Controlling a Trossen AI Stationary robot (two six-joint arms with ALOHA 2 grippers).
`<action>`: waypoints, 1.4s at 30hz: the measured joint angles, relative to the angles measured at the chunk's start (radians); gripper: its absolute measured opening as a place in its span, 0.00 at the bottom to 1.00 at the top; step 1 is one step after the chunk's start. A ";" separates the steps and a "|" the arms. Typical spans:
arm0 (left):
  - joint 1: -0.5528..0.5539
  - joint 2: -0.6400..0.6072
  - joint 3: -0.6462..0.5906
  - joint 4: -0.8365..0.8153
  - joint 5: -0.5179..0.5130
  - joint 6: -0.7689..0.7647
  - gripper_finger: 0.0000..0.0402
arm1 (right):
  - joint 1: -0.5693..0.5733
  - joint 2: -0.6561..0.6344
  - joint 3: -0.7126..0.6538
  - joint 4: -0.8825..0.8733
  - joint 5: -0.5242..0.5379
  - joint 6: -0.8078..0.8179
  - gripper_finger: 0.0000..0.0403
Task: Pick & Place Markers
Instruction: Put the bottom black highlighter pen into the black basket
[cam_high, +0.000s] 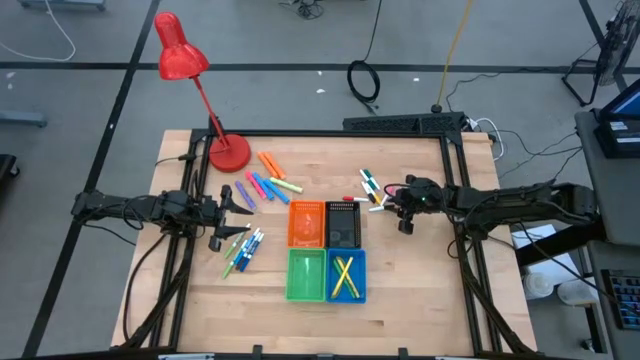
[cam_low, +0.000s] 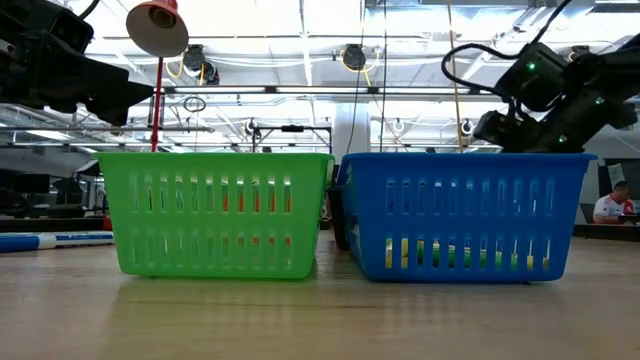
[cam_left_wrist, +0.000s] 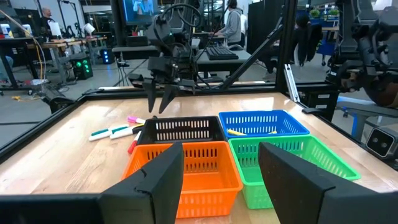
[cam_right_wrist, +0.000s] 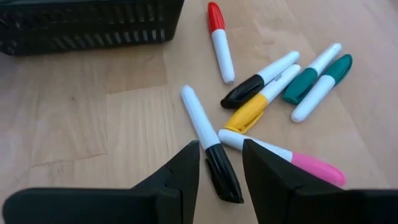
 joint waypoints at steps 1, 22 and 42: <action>0.000 0.000 0.000 0.000 0.000 0.000 0.53 | 0.000 0.003 0.000 0.001 0.000 0.007 0.27; 0.000 0.000 0.000 0.000 0.000 0.000 0.53 | 0.000 0.211 0.001 0.129 0.001 -0.036 0.26; 0.000 0.000 0.000 0.000 0.000 0.000 0.53 | 0.000 0.206 0.008 0.111 0.002 -0.073 0.08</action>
